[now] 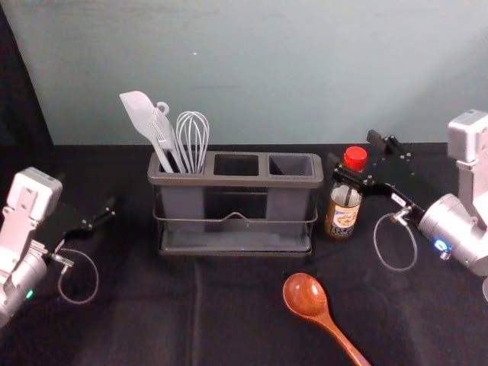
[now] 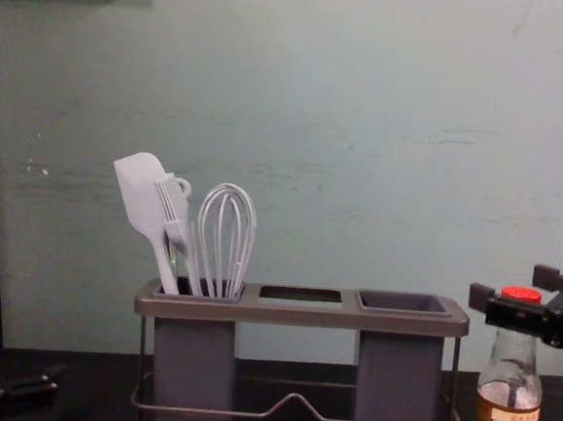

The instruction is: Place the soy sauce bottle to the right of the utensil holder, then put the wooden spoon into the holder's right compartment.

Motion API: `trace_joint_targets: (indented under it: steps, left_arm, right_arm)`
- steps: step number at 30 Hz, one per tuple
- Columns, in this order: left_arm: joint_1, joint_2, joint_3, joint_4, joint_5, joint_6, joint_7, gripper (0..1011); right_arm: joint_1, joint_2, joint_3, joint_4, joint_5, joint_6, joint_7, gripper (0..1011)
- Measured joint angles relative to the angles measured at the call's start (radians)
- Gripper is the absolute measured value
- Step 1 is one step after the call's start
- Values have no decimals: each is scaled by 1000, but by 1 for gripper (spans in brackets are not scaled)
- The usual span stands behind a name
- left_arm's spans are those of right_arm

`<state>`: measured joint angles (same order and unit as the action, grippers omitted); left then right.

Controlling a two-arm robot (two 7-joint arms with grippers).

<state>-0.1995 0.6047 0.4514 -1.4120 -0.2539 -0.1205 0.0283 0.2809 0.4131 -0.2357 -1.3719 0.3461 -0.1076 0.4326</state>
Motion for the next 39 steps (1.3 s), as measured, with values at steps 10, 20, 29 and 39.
trace_joint_targets:
  steps: [10, 20, 29, 39]
  left_arm:
    - [0, 0, 0, 0, 0, 0, 0, 1011]
    - [0, 0, 0, 0, 0, 0, 0, 1011]
    - [0, 0, 0, 0, 0, 0, 0, 1012]
    - [0, 0, 0, 0, 0, 0, 0, 1011]
  right_arm:
    - [-66, 29, 42, -130, 7, 2, -18, 1003]
    - [-186, 78, 91, -307, 94, 11, 27, 1003]
    - [-278, 136, 68, -406, 137, 8, 78, 1003]
    - [-323, 162, -9, -576, 54, 308, -95, 1003]
